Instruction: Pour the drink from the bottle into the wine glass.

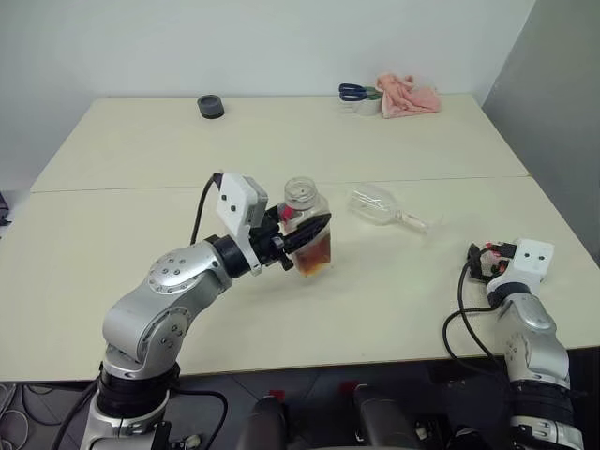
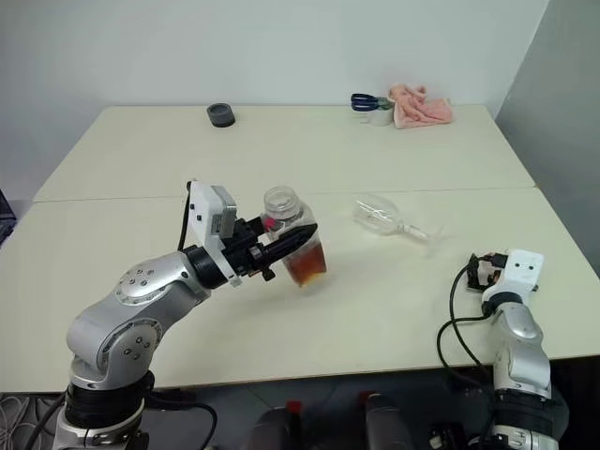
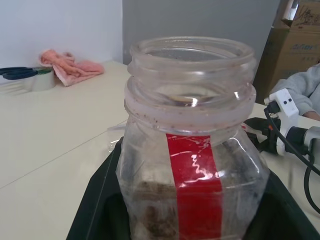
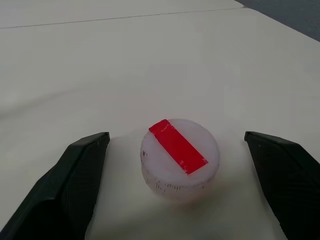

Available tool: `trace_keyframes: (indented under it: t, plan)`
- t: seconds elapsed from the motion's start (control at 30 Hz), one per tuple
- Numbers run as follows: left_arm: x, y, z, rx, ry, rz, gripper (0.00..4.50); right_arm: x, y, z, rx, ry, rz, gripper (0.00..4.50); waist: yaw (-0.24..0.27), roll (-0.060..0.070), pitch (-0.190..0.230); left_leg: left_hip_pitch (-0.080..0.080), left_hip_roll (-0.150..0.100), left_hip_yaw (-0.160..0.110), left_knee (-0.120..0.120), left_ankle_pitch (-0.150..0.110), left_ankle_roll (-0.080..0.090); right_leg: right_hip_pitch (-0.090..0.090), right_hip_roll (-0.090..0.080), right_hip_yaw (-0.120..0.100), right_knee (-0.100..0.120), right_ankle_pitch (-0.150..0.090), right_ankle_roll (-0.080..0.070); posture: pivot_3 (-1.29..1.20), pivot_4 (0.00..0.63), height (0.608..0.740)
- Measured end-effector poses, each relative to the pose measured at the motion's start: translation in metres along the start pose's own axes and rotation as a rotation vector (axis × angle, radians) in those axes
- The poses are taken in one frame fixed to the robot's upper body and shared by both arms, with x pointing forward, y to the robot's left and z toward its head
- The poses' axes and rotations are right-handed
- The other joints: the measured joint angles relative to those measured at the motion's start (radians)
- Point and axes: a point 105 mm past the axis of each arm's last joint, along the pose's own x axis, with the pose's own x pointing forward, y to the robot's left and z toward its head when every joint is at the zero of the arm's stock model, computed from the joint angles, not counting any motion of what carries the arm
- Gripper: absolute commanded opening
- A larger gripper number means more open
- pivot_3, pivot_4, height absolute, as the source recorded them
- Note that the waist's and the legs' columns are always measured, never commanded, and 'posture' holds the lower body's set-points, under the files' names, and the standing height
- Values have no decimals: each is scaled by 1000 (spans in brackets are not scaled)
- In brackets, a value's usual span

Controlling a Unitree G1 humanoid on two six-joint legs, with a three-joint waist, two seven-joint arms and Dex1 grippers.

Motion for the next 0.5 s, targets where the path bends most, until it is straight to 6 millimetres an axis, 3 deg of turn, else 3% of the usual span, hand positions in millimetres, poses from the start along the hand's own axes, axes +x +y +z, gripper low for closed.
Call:
trace_keyframes:
  t: [0.13,0.23,0.33,0.4,0.5]
  plan:
    - [-2,3,0,0,0,17,1922,-1,0,7,-48,-4,4,4417,0,1,0,0,0,0,0,0,0,-1,0,0,0,0,0,0,150,740]
    - [-6,11,3,14,-1,58,1922,-1,8,37,-79,-95,78,4417,0,4,3,-1,0,1,0,0,0,-1,0,1,0,0,0,0,150,740]
    - [-10,39,2,38,10,189,1922,-15,58,105,-26,-282,419,4417,-6,6,3,0,0,0,0,0,0,-1,1,1,1,0,0,0,150,740]
    - [-14,62,3,59,18,304,1922,-49,102,142,1,-381,736,4417,-2,5,3,-1,1,-5,-1,0,0,0,2,-4,0,0,0,0,150,740]
    - [-23,90,3,88,24,460,1922,-86,137,143,-15,-294,1098,4417,9,4,3,-4,-1,-6,0,0,0,-1,-1,-6,-1,0,-1,0,150,740]
